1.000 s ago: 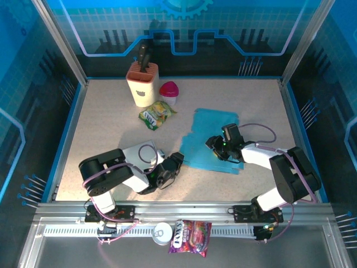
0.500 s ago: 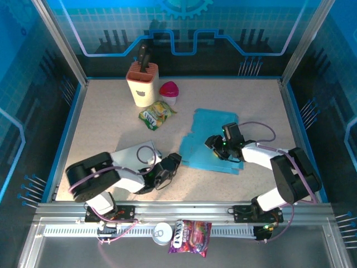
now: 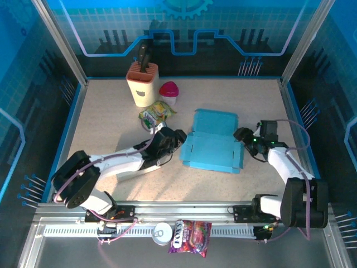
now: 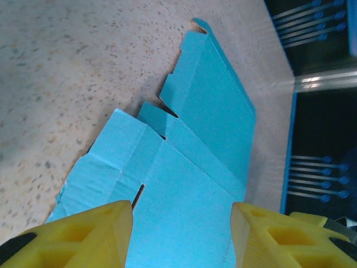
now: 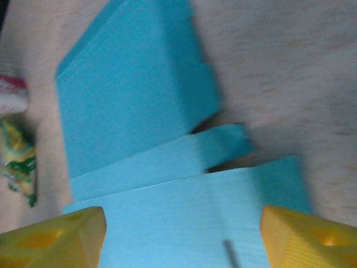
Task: Fold the paper box
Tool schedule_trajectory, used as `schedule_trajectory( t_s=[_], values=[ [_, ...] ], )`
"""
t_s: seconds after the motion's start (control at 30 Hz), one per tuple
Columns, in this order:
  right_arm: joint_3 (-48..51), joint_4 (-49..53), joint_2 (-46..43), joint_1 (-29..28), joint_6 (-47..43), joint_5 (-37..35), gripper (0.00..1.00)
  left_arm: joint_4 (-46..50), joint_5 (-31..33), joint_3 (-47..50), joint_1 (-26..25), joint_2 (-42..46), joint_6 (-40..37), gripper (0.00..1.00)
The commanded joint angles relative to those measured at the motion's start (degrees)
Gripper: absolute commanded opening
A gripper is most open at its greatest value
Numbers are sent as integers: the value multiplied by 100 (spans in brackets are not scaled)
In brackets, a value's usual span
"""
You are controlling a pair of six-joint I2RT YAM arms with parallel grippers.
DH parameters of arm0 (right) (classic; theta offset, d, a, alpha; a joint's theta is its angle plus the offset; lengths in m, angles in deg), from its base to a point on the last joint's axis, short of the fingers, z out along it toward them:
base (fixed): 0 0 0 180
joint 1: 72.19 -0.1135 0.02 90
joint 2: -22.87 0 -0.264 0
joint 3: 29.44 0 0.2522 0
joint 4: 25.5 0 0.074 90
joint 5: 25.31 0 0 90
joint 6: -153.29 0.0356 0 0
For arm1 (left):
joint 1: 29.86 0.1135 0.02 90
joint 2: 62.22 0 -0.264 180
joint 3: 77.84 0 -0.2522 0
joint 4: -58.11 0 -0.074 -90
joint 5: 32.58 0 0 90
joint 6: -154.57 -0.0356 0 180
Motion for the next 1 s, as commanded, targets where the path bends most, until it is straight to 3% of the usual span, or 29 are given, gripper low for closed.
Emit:
schedule_trajectory(
  t_s=[0.0,0.3,0.6,0.97],
  values=[
    [25,437,168,467,-775,454,74,647,-773,-471,299,-493,-1082,50],
    [-260,-69,1530,549,-1163,915,75,624,-1576,-1143,498,-1656,-1478,45],
    [-278,-425,1639,436,-1350,1640,74,860,-1291,-1273,360,-2044,-1678,45],
    [-463,-76,1175,505,-1390,1626,73,1431,-759,-1320,498,-2428,-1934,45]
  ],
)
